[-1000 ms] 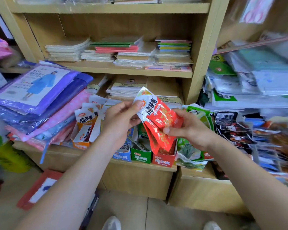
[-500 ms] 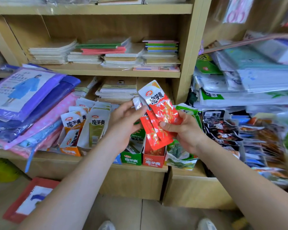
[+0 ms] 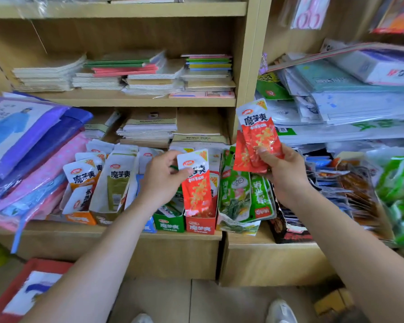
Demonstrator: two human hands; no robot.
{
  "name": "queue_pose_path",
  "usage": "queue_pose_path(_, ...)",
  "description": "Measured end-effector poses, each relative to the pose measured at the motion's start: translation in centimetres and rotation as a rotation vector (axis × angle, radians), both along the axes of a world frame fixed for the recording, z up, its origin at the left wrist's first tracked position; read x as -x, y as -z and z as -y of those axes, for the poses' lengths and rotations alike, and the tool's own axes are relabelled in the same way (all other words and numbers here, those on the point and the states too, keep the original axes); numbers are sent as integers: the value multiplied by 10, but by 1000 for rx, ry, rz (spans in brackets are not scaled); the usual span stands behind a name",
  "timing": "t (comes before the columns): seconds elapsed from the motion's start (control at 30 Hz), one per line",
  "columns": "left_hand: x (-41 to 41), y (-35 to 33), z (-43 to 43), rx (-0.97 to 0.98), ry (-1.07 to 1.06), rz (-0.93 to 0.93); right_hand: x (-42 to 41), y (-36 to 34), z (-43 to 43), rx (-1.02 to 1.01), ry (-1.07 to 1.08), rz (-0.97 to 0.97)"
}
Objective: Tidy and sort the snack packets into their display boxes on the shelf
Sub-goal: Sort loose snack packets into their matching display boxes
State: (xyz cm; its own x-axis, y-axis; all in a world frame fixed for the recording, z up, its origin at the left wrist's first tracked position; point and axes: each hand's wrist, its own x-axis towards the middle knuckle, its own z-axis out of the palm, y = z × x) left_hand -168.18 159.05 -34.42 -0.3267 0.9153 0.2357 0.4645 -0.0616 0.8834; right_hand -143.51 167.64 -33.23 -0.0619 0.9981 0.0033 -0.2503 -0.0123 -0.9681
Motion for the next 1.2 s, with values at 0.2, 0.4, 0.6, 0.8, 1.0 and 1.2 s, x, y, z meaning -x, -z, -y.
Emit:
queue_pose_path(0.2, -12, 11, 1, 181, 0, -489, -12, 3, -3, 5, -85, 58)
queue_pose_path(0.4, -31, -4, 1, 1, 45, -118, -1, 6, 8, -45, -308, 117)
queue_pose_path(0.6, -31, -13, 2, -62, 102, 105, 27, 10, 23, -65, -366, 117)
queue_pose_path(0.8, -7, -2, 10, 42, 99, 40, 25, 5, 13, -21, -204, -85)
queue_pose_path(1.0, -3, 20, 13, 186, 72, -455, 22, 5, 6, -68, -147, -2)
queue_pose_path(1.2, 9, 10, 22, 65, -57, -420, 37, 11, 19, -137, -251, 141)
